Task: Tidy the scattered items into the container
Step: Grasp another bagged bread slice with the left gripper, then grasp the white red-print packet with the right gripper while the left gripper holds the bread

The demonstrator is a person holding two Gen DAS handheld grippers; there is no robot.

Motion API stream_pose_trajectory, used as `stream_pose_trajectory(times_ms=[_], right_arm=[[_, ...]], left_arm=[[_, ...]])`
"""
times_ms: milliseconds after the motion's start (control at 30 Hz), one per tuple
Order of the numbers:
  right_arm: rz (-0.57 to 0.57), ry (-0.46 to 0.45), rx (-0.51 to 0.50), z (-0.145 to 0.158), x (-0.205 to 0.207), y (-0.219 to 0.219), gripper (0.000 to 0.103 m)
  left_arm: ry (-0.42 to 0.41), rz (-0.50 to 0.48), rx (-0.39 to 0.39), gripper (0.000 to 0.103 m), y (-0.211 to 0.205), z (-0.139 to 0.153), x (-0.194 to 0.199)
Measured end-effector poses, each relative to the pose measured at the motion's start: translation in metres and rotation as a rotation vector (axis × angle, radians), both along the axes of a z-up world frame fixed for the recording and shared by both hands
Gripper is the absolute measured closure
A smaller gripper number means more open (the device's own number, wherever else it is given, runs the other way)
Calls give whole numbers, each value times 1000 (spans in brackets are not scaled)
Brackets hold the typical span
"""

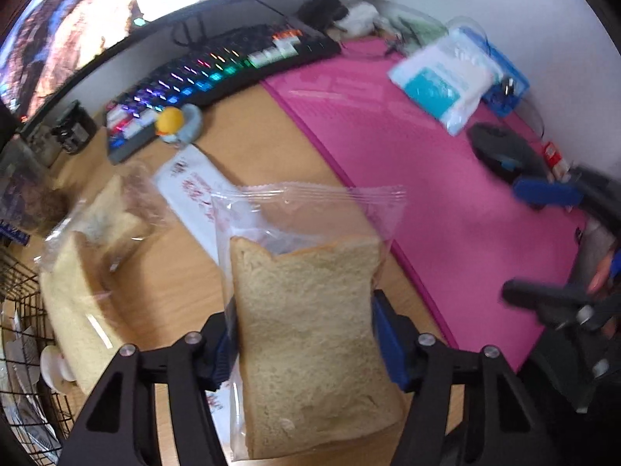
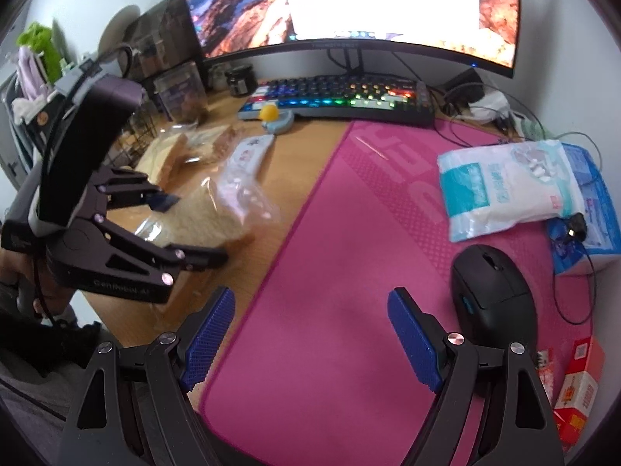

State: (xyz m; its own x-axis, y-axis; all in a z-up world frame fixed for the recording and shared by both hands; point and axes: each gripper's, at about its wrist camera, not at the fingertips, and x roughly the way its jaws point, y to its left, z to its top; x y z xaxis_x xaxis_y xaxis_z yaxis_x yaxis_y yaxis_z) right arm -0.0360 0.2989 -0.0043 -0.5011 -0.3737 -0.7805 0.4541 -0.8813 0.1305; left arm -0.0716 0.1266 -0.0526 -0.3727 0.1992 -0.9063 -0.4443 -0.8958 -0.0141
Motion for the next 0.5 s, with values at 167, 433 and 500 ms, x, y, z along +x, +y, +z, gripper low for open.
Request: stream_pose_trajectory(times_ms=[167,433,500], right_arm=[[90,3,21,-1,-2,-28,20],[192,-2,33,-9,-31,-82,21],[186,-21,33,-15,-47,-97,21]], left_arm=[[55,55,53,35,-33,33,3],[88,167,67,35,-94,52,14],[81,176,73,35,-105,52,18]])
